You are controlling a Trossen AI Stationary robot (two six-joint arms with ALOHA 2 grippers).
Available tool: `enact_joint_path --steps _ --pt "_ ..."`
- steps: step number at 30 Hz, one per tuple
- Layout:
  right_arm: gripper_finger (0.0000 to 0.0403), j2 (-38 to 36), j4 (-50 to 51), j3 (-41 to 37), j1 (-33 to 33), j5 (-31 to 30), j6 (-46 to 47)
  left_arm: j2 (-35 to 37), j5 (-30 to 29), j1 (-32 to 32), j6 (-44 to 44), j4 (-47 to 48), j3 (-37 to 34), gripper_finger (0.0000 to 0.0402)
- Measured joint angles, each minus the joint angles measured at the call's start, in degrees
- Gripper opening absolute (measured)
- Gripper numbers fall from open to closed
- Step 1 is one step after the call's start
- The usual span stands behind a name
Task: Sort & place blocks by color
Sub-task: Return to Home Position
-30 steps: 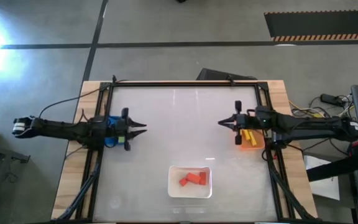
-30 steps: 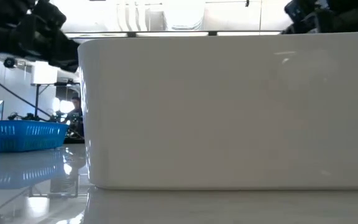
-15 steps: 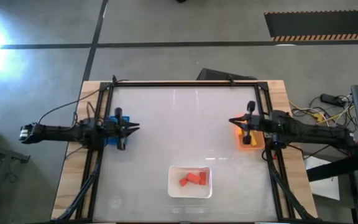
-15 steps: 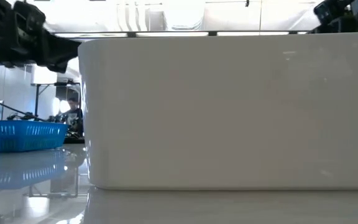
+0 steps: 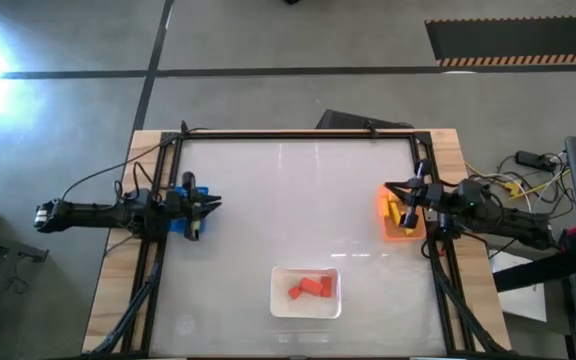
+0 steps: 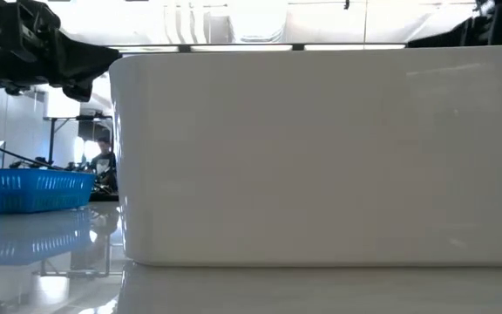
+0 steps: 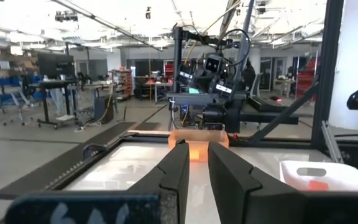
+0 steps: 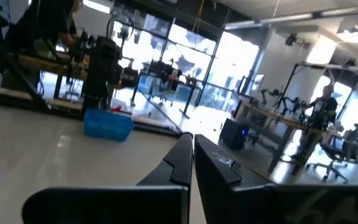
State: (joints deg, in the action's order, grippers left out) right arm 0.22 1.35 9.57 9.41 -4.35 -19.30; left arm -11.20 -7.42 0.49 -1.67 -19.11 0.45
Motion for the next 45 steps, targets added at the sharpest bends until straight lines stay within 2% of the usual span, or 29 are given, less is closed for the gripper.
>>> enact_joint_path --steps 4,9,13,26,45 --pt "0.0008 0.89 -2.42 -1.56 0.0 0.24 0.65 0.06 -0.05 0.0 1.55 0.06 0.0 0.0042" --pt "0.0008 0.77 -11.58 -8.73 0.0 0.22 1.92 -0.18 -0.05 0.0 1.37 0.09 0.0 0.0042" --pt "0.0008 1.41 -9.32 -8.83 0.0 0.2 4.33 -0.4 -0.02 0.0 1.33 0.14 0.0 0.0042" --pt "0.0009 1.41 -7.37 -8.86 0.0 -0.22 25.84 -1.42 0.02 -0.02 1.31 0.13 -0.04 0.0042" --pt "0.0009 1.43 -7.37 -8.88 0.0 -0.22 24.82 -1.43 0.04 -0.02 1.31 0.1 -0.09 0.0042"
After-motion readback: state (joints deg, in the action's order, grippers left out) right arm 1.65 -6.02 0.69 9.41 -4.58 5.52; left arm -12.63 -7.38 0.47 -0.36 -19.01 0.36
